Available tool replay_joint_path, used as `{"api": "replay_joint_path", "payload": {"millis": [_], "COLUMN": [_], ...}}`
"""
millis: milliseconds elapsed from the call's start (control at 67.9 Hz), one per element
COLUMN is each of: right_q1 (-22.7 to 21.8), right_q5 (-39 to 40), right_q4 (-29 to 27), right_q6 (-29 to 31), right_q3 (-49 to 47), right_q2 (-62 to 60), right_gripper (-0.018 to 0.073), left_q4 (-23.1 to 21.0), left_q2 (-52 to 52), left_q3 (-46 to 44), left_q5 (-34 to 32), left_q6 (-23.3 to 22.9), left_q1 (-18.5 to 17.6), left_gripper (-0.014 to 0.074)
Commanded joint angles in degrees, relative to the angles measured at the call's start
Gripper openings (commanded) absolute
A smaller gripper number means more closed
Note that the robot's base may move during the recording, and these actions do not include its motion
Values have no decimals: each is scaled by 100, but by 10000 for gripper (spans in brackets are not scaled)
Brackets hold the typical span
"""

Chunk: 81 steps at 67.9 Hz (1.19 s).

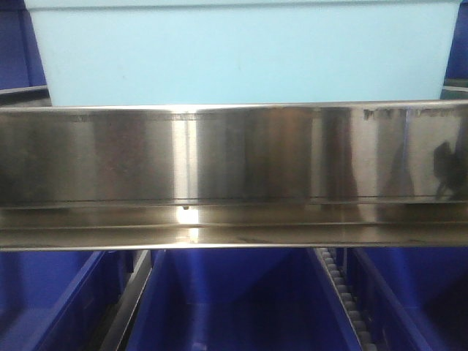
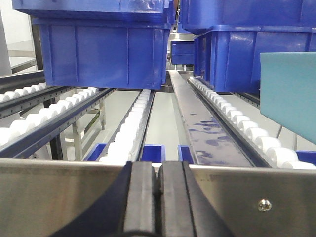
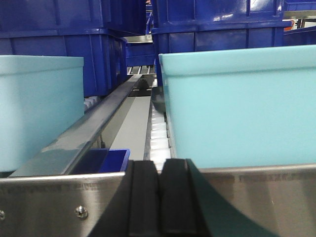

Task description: Move two blue bins to right shelf middle

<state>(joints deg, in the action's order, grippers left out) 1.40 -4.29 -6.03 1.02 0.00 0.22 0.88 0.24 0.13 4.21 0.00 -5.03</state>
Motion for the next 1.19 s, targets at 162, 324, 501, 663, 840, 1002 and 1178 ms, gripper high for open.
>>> {"api": "replay_joint_path", "payload": {"millis": [162,324,501,663,840,1002,1178], "right_q1": [2,2,1,1,1,1,1], "right_q5": [140,140,183,195,620,871,-15], "right_q4": [-28,-28,-28,-28,-28,-28,-16], "right_q6": [49,49,49,49,49,49,49], "right_q3": [0,0,0,0,0,-288,-1670], "right_q2": [-22,-22,-22,-22,-22,-22,71], "right_gripper": [-162,-162,-162,-162,-162,-162,-162], "left_q4": [-23,-23,-23,-23,-23,-88,-88], "left_q2": [-24,-24,-24,-24,-24,-24,-13], "left_q3": [-13,-13,-13,-13,-13,-13,-1128], "left_q5": [-101,-101,-267,-587,-811,-1746,-790], "left_q6": [0,0,0,0,0,0,0], "left_q1": [7,7,6,6,6,6,6], "left_gripper": [-111,-111,-111,-111,-111,-111,-111]}}
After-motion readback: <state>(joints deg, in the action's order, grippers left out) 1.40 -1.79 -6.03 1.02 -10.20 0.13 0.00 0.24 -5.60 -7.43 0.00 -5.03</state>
